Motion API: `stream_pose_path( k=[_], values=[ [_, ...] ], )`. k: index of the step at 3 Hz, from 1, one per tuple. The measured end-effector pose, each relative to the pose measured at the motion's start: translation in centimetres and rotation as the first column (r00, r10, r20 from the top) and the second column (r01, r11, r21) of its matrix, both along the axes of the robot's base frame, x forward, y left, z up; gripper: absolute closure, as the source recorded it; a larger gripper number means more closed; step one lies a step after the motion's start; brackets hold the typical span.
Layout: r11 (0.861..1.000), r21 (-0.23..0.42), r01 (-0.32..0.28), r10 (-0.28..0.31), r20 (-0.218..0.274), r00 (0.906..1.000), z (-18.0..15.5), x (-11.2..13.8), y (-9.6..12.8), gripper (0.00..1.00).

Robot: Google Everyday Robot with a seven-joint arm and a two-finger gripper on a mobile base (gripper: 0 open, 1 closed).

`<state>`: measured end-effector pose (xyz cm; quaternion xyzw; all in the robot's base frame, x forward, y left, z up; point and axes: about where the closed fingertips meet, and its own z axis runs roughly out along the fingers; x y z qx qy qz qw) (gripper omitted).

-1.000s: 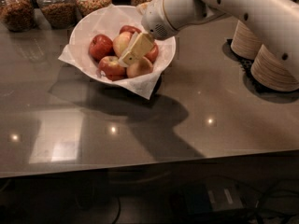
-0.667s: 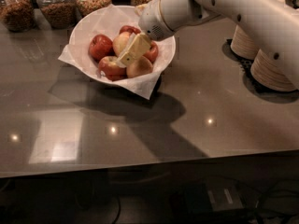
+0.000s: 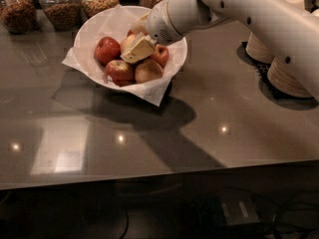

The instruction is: Pick apple from white bowl

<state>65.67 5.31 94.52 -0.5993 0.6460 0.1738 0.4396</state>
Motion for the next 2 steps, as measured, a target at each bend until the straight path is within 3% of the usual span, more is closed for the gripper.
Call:
stream_pose_path(
  k=[2],
  values=[
    [1.0, -0.002, -0.006, 0.006, -0.013, 0.9999, -0.66, 0.12, 0.42, 0.33]
  ],
)
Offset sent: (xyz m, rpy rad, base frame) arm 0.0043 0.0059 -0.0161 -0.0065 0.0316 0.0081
